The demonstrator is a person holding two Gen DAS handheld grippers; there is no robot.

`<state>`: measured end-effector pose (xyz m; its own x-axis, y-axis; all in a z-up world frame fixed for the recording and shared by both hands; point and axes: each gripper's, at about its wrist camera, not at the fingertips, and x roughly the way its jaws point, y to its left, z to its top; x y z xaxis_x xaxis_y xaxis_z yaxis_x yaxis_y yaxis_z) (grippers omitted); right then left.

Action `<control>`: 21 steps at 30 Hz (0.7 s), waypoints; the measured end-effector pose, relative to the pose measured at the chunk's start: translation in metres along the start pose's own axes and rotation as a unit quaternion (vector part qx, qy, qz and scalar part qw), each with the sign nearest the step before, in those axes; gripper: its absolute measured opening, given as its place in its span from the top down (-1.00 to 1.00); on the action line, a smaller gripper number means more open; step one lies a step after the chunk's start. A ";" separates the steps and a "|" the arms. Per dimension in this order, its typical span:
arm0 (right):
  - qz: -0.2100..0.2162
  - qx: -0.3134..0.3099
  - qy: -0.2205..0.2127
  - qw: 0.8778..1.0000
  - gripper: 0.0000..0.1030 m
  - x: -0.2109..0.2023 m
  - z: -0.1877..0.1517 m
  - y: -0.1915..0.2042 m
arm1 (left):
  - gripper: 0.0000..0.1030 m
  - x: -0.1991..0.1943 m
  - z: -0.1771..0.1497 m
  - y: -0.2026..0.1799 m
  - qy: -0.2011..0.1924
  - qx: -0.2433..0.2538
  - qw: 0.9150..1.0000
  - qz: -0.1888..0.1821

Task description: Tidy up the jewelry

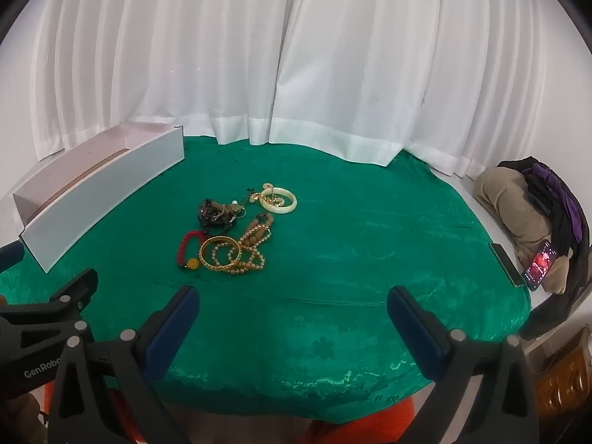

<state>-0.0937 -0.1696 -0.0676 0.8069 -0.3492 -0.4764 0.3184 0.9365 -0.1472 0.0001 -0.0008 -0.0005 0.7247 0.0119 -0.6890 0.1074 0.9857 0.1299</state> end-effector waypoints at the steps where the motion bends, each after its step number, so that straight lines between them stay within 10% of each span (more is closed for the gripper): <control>1: 0.001 -0.001 -0.001 1.000 -1.00 0.000 0.000 0.000 | -0.99 0.000 0.000 0.000 0.000 -0.001 1.000 0.003; 21: -0.005 -0.005 -0.003 1.000 -1.00 0.002 -0.002 0.001 | -0.99 -0.001 0.001 0.001 0.000 0.002 1.000 -0.011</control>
<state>-0.0925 -0.1689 -0.0705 0.8069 -0.3588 -0.4693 0.3220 0.9332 -0.1598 0.0000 0.0001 0.0010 0.7221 -0.0103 -0.6917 0.1264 0.9850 0.1172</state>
